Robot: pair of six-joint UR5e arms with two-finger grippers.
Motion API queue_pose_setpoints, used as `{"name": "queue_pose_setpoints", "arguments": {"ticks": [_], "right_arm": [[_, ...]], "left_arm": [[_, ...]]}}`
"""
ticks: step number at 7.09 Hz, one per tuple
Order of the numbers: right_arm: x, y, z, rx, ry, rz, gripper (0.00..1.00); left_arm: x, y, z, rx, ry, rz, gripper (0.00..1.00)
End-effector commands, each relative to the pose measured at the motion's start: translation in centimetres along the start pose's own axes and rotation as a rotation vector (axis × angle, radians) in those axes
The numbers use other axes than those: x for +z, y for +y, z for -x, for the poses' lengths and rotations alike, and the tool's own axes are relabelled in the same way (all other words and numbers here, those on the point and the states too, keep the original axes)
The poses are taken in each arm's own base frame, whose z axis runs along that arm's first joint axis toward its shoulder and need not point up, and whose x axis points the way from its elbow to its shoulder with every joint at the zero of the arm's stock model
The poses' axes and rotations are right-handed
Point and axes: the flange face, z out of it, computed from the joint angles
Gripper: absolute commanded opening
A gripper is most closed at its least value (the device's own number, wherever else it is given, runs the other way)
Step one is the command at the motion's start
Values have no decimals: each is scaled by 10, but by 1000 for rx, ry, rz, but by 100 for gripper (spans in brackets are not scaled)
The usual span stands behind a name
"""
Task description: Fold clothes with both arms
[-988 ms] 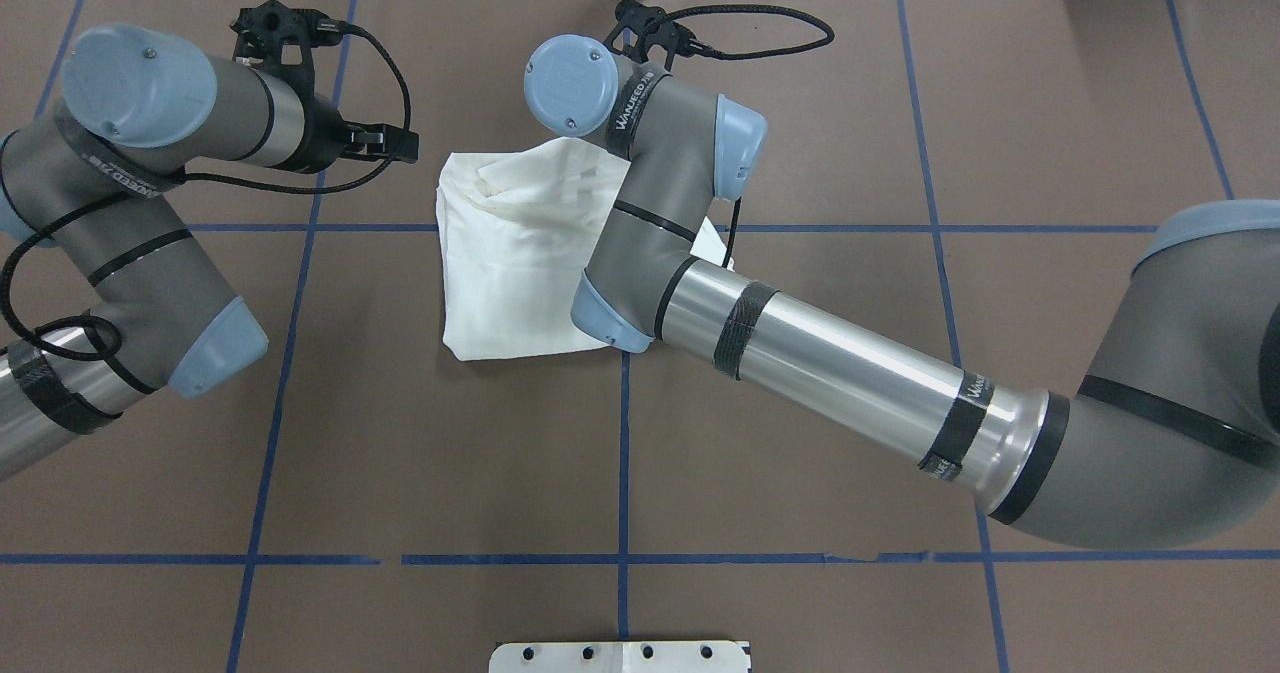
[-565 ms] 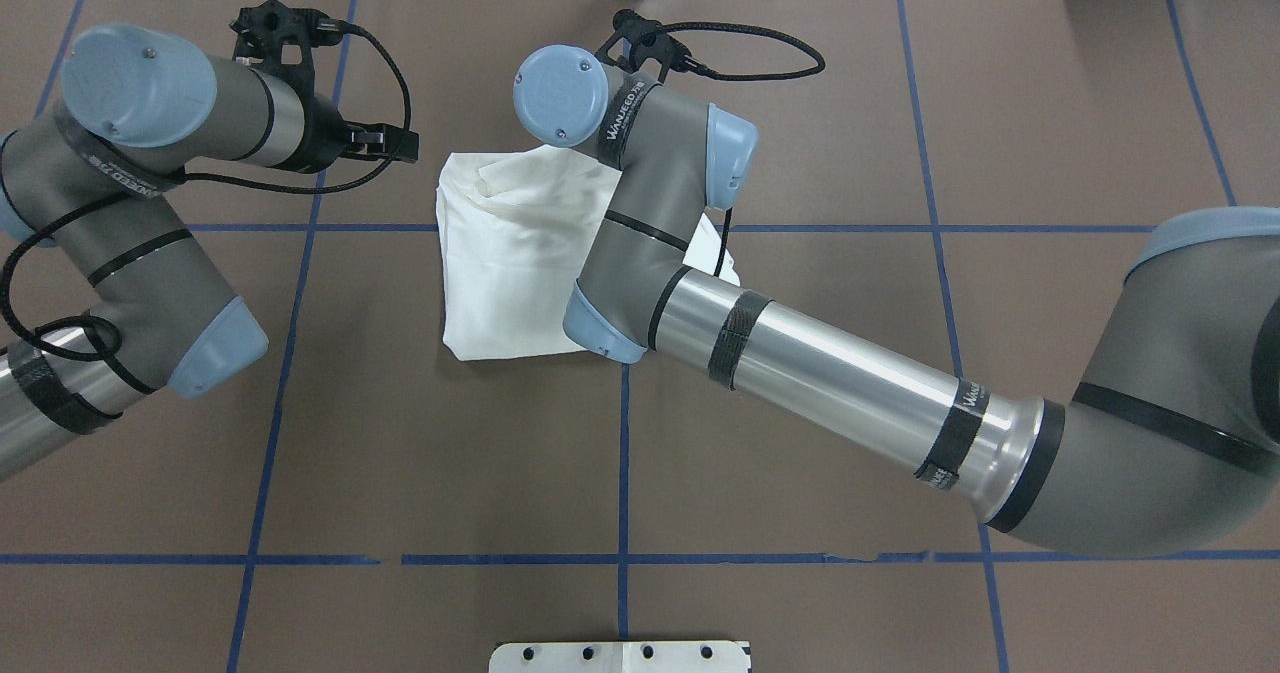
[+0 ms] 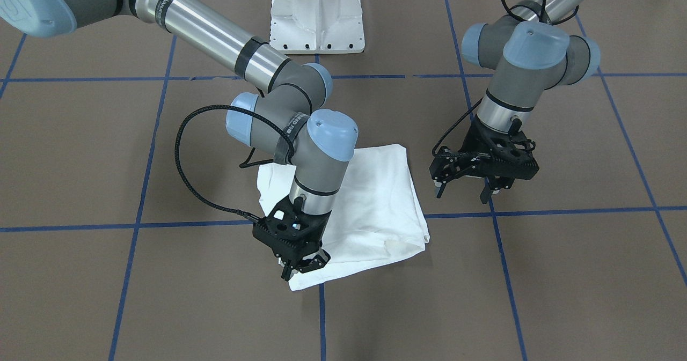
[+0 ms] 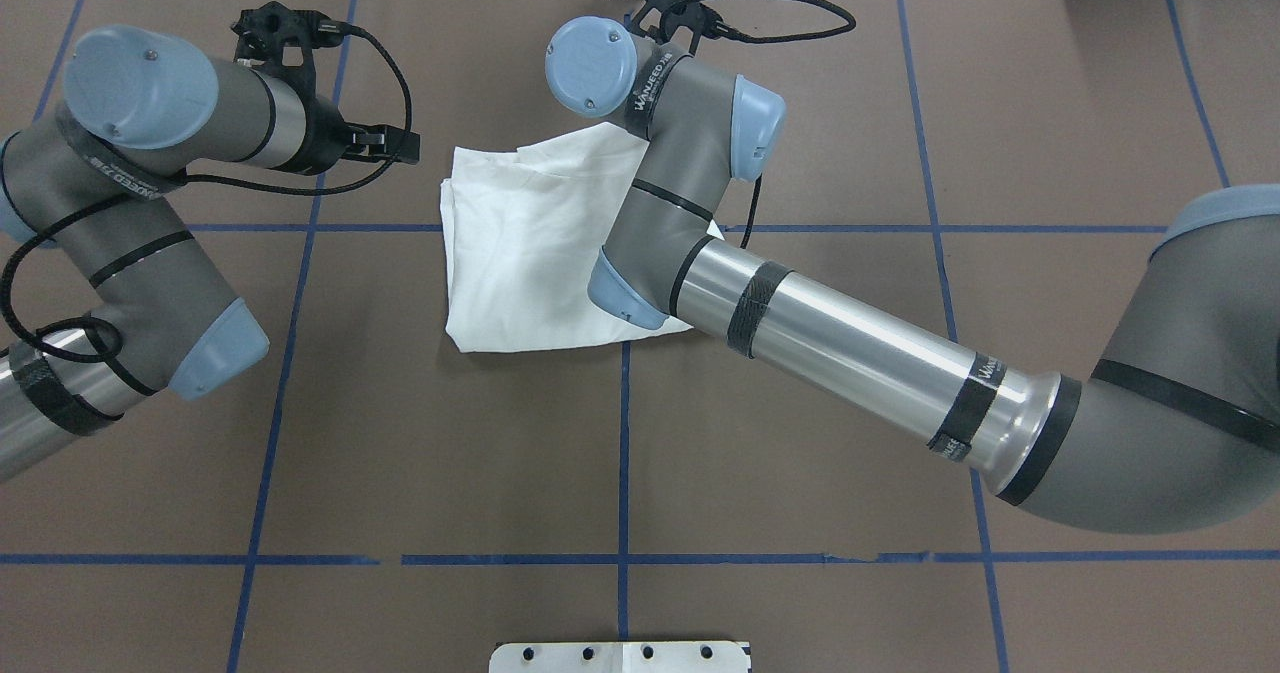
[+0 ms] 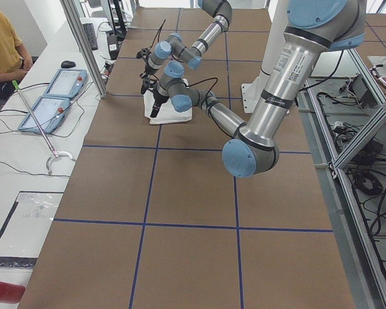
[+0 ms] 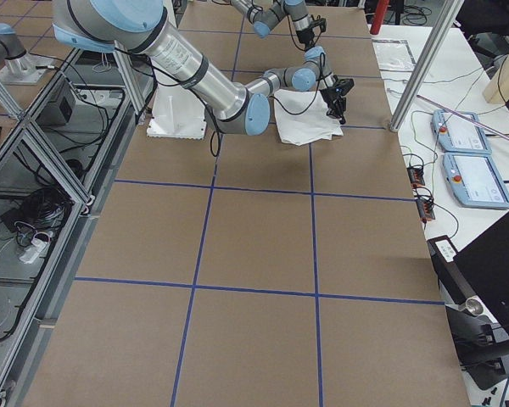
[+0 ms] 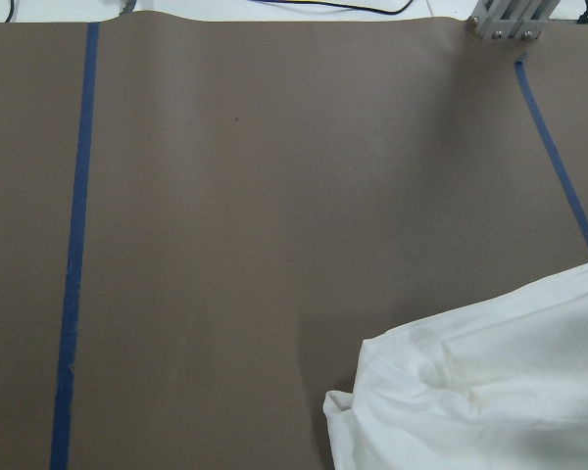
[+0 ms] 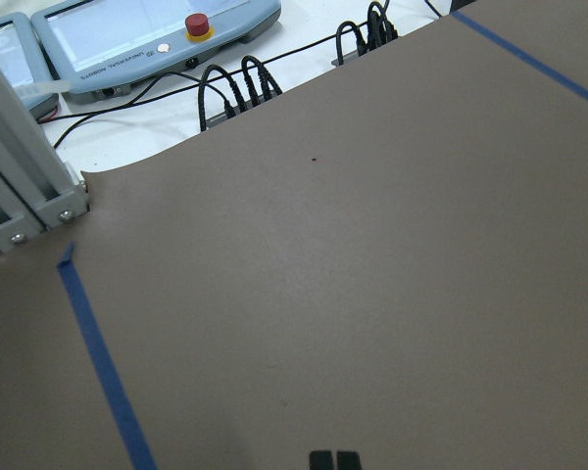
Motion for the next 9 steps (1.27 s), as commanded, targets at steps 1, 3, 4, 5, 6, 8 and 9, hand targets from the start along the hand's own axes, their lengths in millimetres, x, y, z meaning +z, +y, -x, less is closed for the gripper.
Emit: {"name": "queue_pose_setpoints", "arguments": {"ticks": [1,3,4,5,6,8,9], "right_arm": [[10,1,-3,-113,18,-41,88],[-17,2,18,-187,-25,-25,100],[-32,-7,24,-230,-54,27,100],[-47,-27,22,-261,-95,84,100],[-55,-43,14,-295,-126,162,100],[-63,-71,-45,-382,-177,282,100],[-75,-96,-79,-435,-165,322,100]], "left_arm": [[0,0,0,-14,0,0,100],[0,1,-1,-14,1,3,100],[0,1,-1,-14,1,3,100],[0,1,-1,-12,1,3,100],[-7,3,-7,-7,29,21,100],[-44,21,4,21,53,60,100],[-80,33,17,121,29,82,100]]}}
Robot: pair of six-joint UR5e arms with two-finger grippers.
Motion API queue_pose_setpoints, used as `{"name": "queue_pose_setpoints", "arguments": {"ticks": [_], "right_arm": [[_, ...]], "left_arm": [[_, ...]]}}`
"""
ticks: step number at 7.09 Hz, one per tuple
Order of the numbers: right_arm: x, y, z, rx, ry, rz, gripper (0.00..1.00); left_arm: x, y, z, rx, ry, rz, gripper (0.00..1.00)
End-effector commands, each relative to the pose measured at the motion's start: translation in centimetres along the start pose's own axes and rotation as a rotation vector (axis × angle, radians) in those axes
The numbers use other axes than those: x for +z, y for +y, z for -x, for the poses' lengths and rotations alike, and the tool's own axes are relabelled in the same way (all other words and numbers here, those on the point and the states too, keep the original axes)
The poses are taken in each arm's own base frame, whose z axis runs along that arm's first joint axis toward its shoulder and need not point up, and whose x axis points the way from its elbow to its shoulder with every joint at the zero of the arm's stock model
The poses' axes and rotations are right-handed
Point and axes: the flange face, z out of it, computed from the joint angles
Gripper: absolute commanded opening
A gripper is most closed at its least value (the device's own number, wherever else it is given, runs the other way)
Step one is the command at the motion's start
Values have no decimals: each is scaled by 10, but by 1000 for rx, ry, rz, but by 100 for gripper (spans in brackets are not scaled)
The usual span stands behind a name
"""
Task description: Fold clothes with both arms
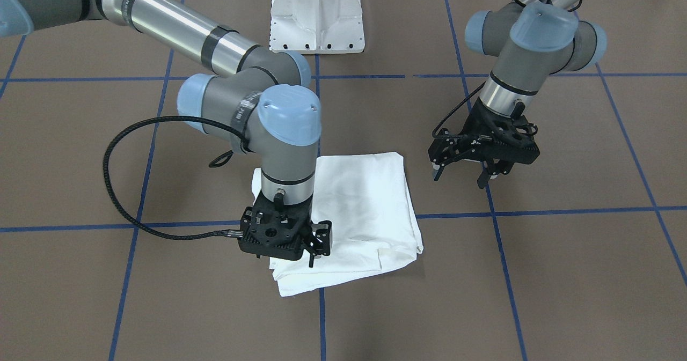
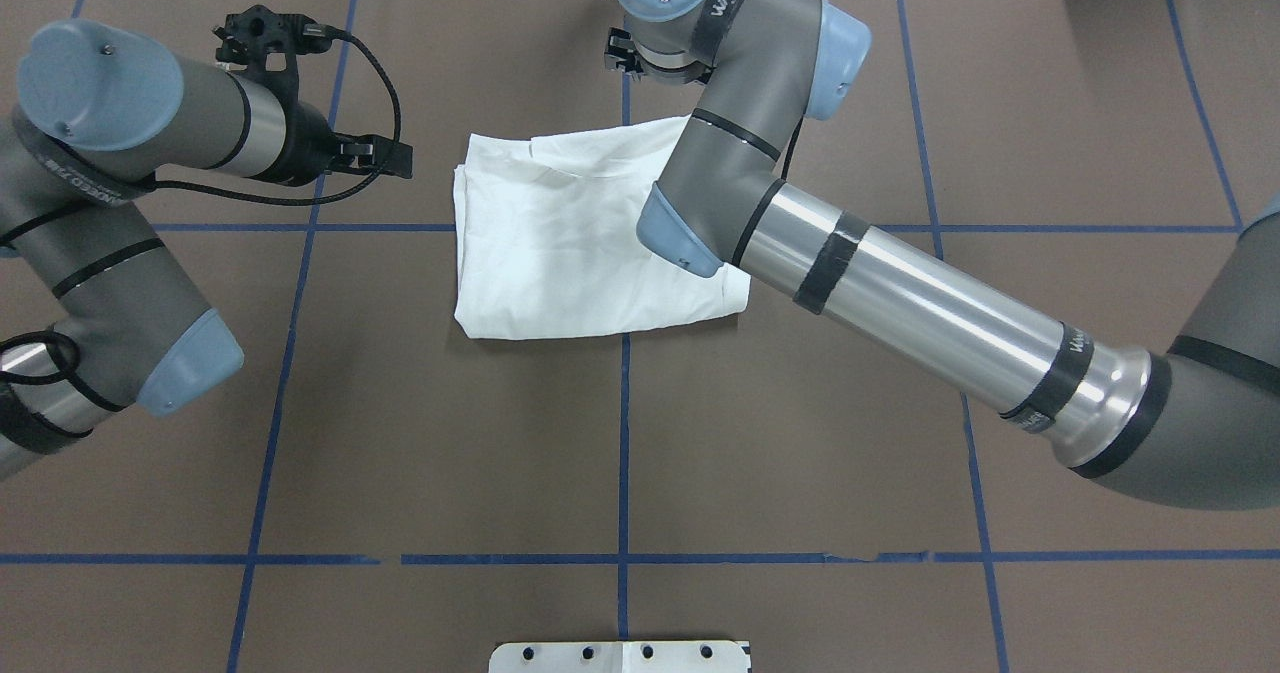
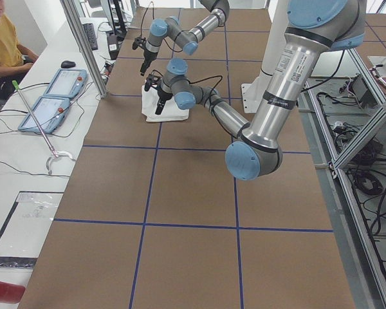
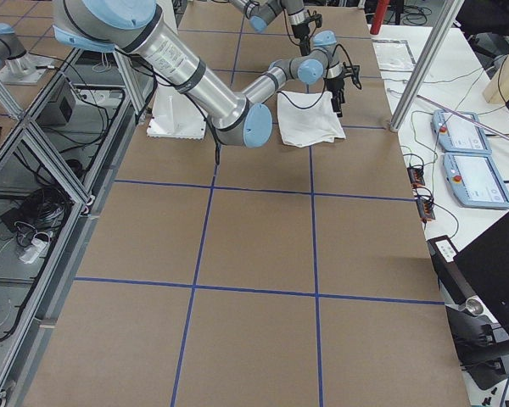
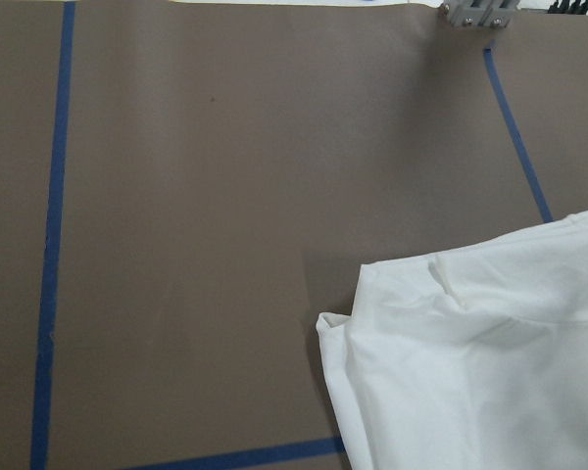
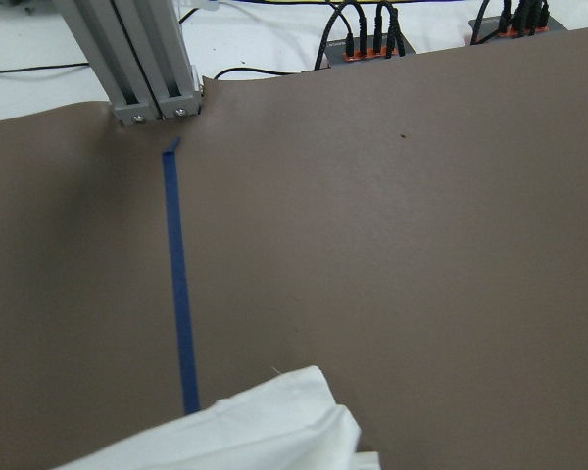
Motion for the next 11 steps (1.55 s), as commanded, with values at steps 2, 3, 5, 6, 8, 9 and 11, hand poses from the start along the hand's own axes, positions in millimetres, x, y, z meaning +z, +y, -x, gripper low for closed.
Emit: {"name": "queue_pose_setpoints", "arguments": {"ticks": [2,3,5,6,8,9,11], "right_arm": [[-61,-20,-194,-215,-9,132,100],[-71,-29,-290,-312,-1,163,100],[-72,-47,-468,-454,-4,248,100],[-77,-44,-548,-458,-37,289,100],[-69,29,-682,-276,-8,390,100],[-63,64,-731,-224,13,412,100],[-80,92,-772,-201,-1,345,100]], "left_arm": [[-104,39,71,207,-107,44,100],[-129,40,128,291,-124,82,100],[-192,35,259,415,-142,122,100],[-209,44,318,312,-148,129,100],[-209,84,395,162,-212,189,100],[-208,96,429,92,-235,201,100],[-223,111,449,13,-214,218,100]]}}
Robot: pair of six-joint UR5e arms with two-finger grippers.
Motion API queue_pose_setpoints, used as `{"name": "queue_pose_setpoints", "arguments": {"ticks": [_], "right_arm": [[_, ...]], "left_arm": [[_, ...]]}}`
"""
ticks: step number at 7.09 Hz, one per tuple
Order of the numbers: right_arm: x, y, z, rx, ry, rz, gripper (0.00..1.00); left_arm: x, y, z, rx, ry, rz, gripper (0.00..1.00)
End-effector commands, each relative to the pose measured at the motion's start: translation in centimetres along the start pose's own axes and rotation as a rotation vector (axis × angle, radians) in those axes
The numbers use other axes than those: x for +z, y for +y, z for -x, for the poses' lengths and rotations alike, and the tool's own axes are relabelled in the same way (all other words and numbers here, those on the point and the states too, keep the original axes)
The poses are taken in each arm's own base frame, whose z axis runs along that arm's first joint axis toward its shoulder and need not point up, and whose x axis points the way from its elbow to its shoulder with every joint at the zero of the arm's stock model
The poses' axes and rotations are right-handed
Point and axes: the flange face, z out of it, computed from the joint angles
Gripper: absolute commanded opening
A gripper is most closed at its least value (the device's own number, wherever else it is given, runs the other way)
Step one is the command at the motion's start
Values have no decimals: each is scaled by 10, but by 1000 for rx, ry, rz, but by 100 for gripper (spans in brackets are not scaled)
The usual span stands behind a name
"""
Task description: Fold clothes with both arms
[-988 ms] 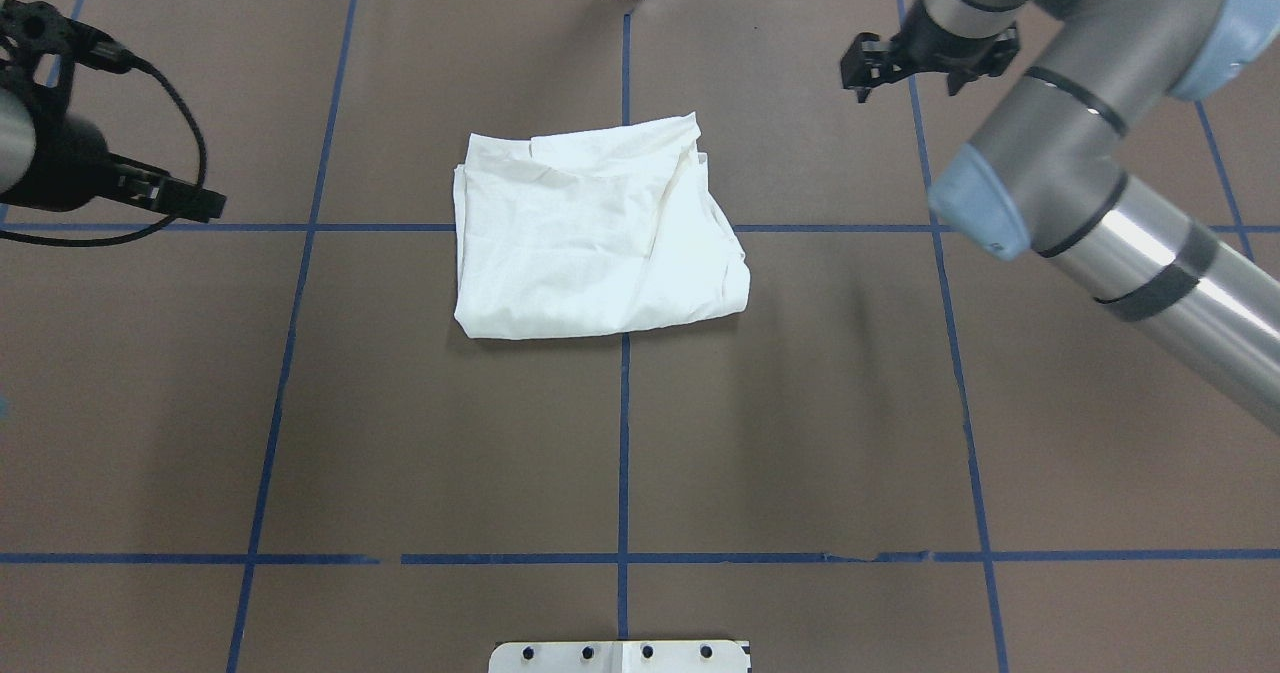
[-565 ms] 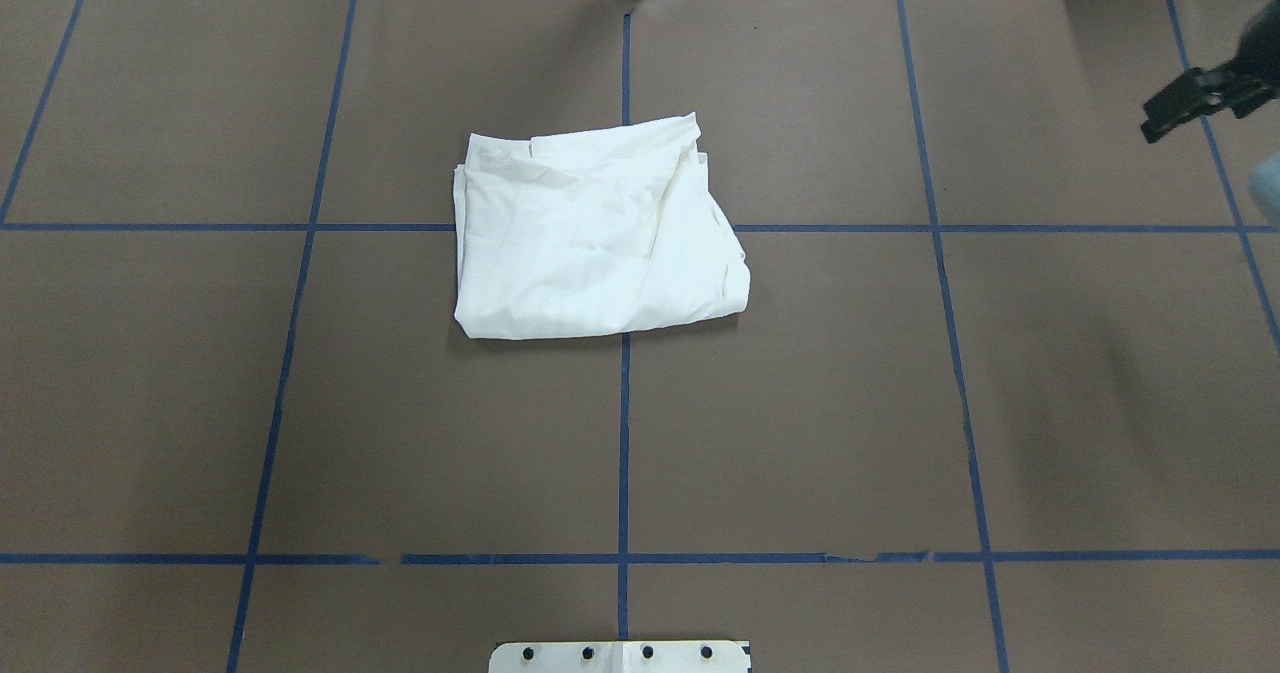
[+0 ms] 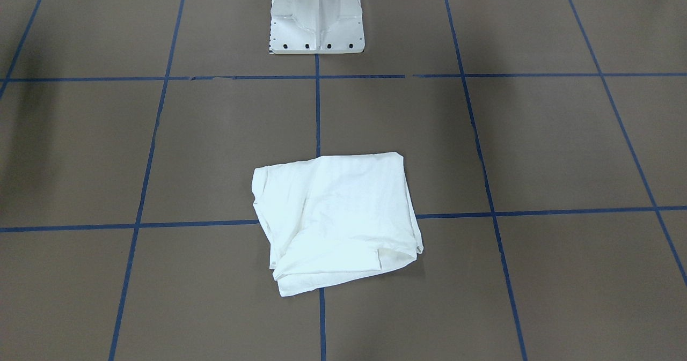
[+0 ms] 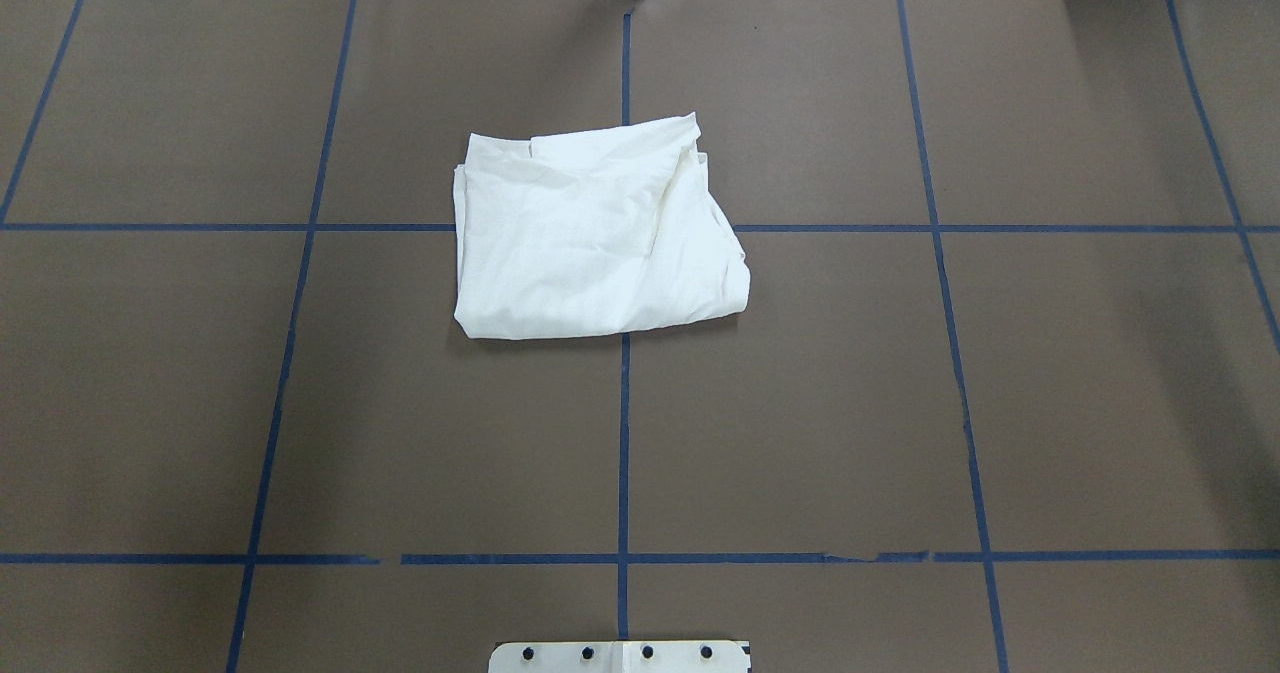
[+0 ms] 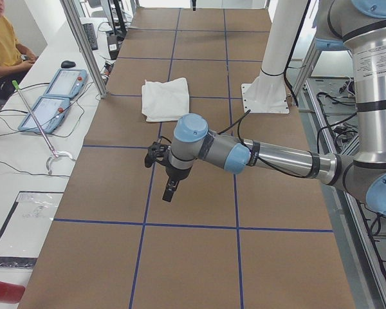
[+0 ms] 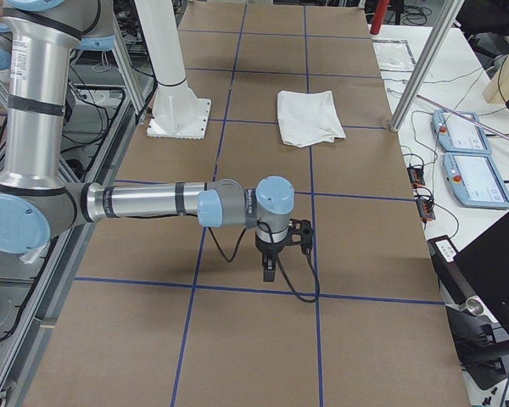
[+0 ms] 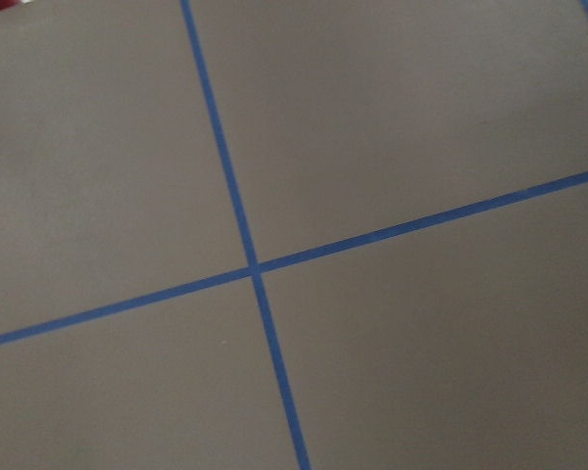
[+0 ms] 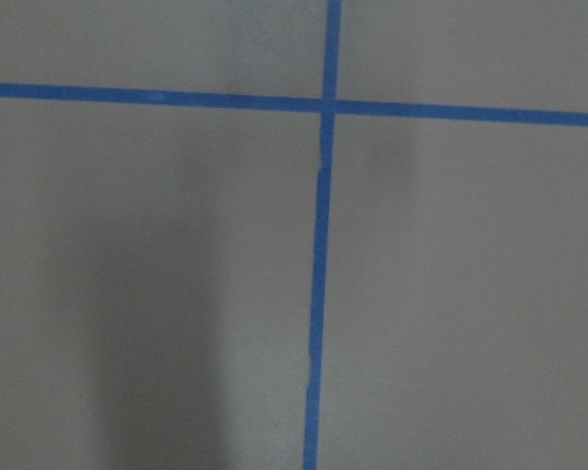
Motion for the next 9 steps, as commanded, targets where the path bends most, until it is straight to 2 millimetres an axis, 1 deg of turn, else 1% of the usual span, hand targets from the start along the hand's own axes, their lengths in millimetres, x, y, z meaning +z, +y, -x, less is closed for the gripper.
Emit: {"name": "queue_pose_setpoints", "arguments": {"ticks": [1,2,3,4,5,8,9], "right_arm": [[-3,28,-19,4,-10,-47,100],[-4,26,-17,1,-8,-49,100],[3,28,-24,14,0,-35,100],[5,25,-25,19,-1,-34,100],[4,26,-24,18,-4,-35,100],[7,28,-27,28,1,-29,100],[3,28,-24,24,-7,-35,100]], "left_arm": [[4,22,13,39,67,35,100],[4,28,16,27,85,39,100],[0,29,14,18,86,41,100],[1,37,17,10,75,48,100],[3,37,22,10,39,52,100],[4,38,23,7,34,57,100],[5,40,24,5,34,59,100]]}}
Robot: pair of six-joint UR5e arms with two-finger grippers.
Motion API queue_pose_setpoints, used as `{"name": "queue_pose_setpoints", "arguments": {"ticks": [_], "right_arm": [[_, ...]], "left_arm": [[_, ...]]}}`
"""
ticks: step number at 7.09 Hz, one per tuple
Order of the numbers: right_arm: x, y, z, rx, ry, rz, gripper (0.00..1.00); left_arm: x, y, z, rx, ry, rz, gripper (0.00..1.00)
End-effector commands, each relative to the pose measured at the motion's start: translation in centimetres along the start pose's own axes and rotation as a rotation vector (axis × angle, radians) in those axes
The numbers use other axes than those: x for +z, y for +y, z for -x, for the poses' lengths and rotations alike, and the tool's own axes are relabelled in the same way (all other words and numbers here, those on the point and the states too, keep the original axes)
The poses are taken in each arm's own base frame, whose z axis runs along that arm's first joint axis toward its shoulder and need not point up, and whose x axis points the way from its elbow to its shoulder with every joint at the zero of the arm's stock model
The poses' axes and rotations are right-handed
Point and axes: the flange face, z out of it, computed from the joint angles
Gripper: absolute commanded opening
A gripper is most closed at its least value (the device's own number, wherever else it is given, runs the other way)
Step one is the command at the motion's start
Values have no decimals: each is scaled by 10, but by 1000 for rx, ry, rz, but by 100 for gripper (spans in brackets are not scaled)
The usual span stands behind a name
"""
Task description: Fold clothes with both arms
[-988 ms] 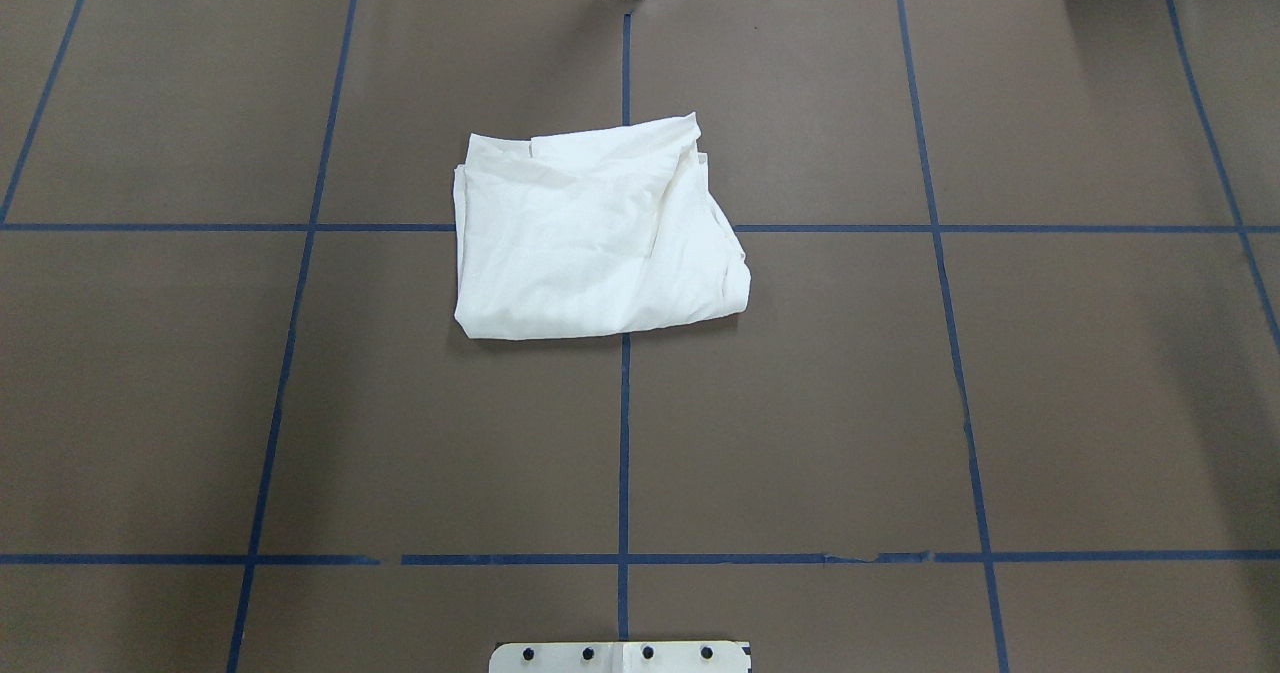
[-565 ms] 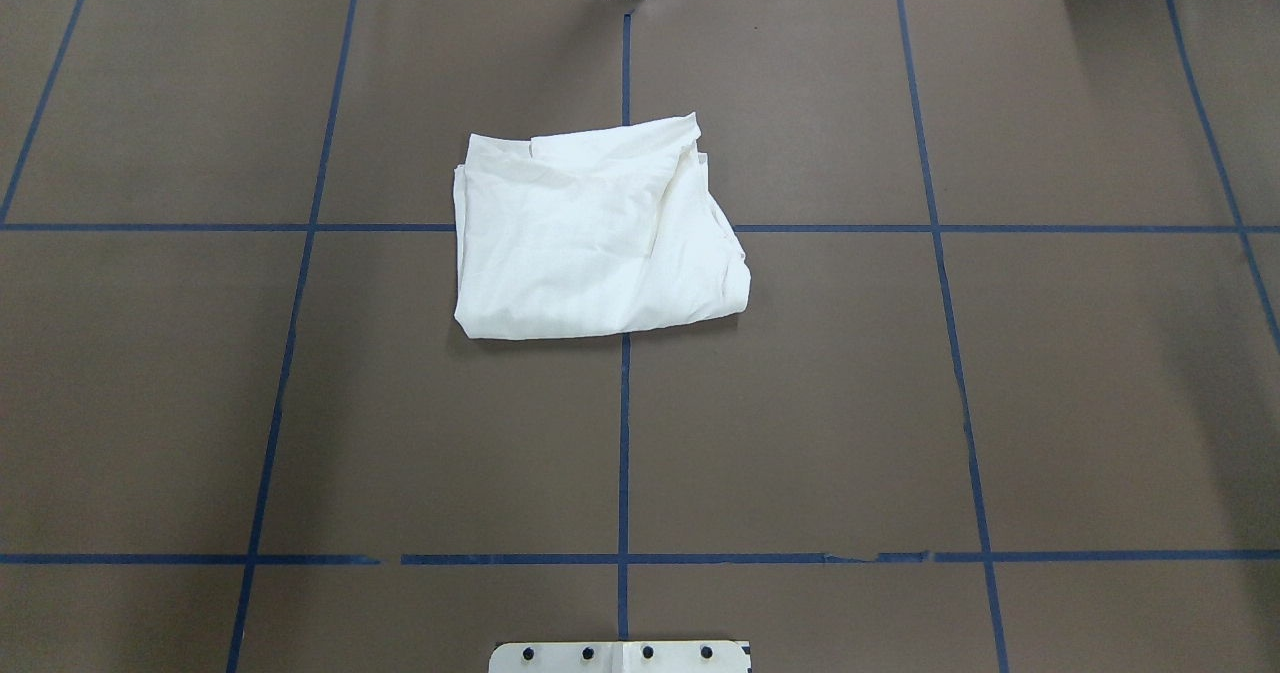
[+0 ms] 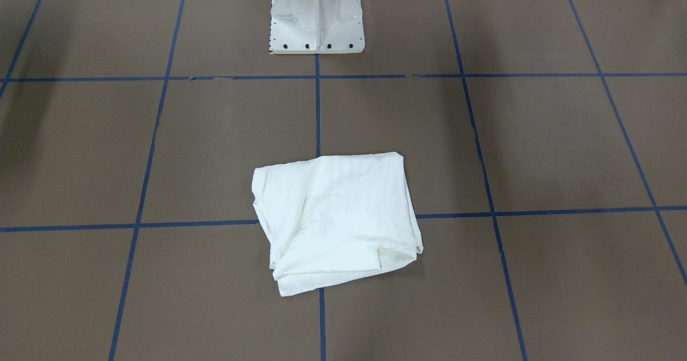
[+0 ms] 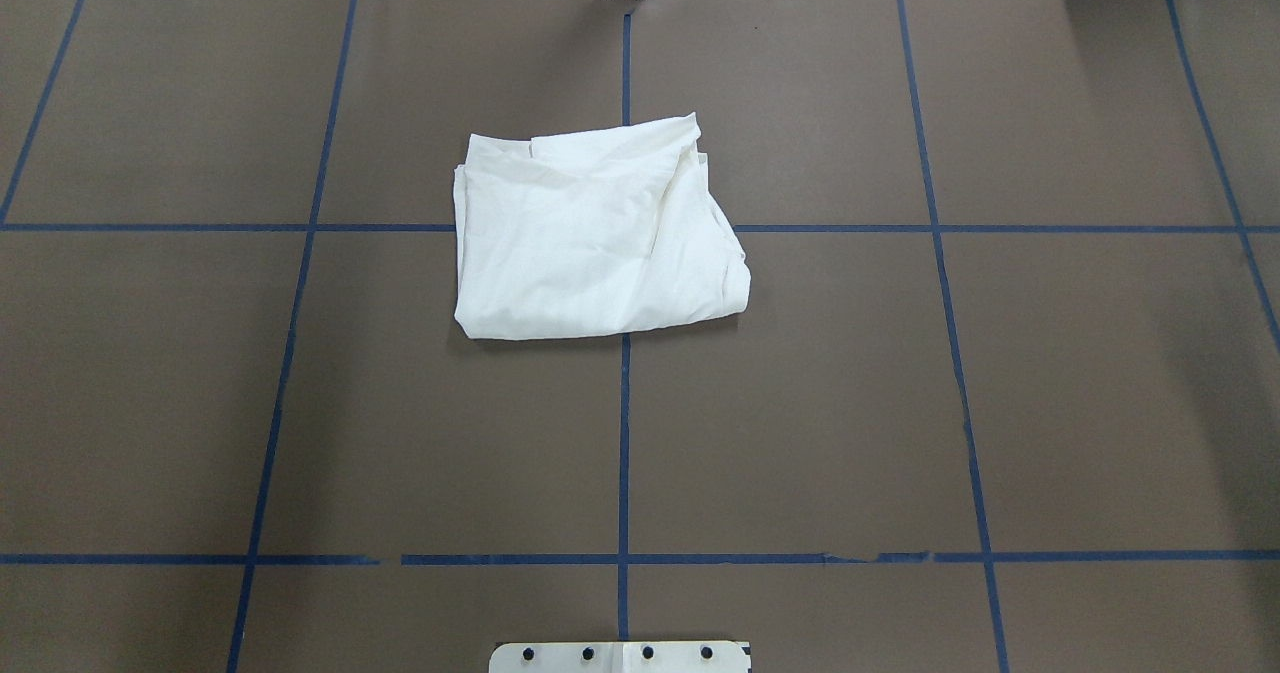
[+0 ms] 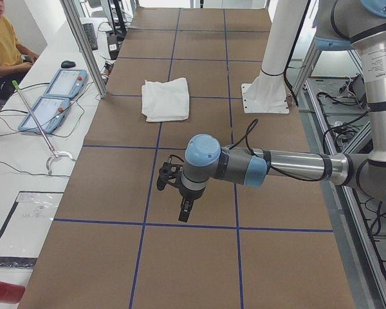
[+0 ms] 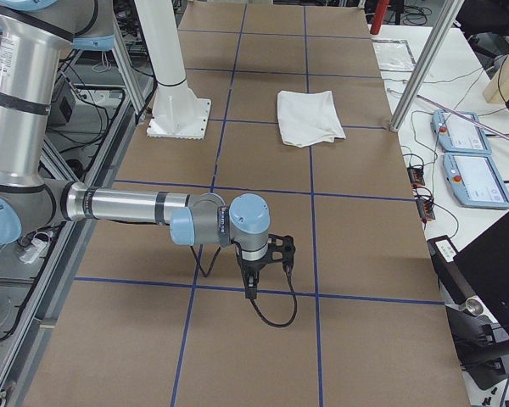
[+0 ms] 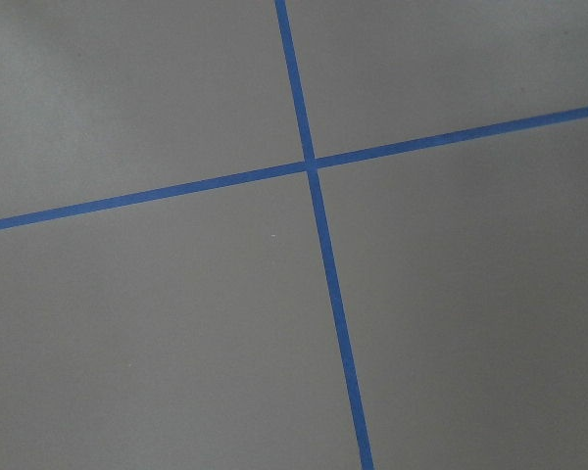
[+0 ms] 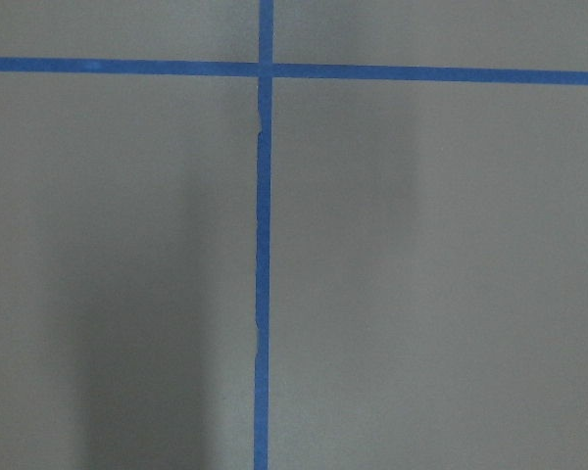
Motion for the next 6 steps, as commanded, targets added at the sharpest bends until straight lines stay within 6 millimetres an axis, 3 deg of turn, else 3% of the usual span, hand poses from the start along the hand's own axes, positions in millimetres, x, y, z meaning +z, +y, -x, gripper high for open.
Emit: {"name": "queue_pose_setpoints", "arguments": {"ticks": [1,6], "right_arm": [[-2,1,4,-3,-18,-3,100],[-7,0,7,40,-9,-10,100]], "left_arm": [[-1,2,0,-3,-1,1,100],[9,9,4,-65,5,67,100]]}}
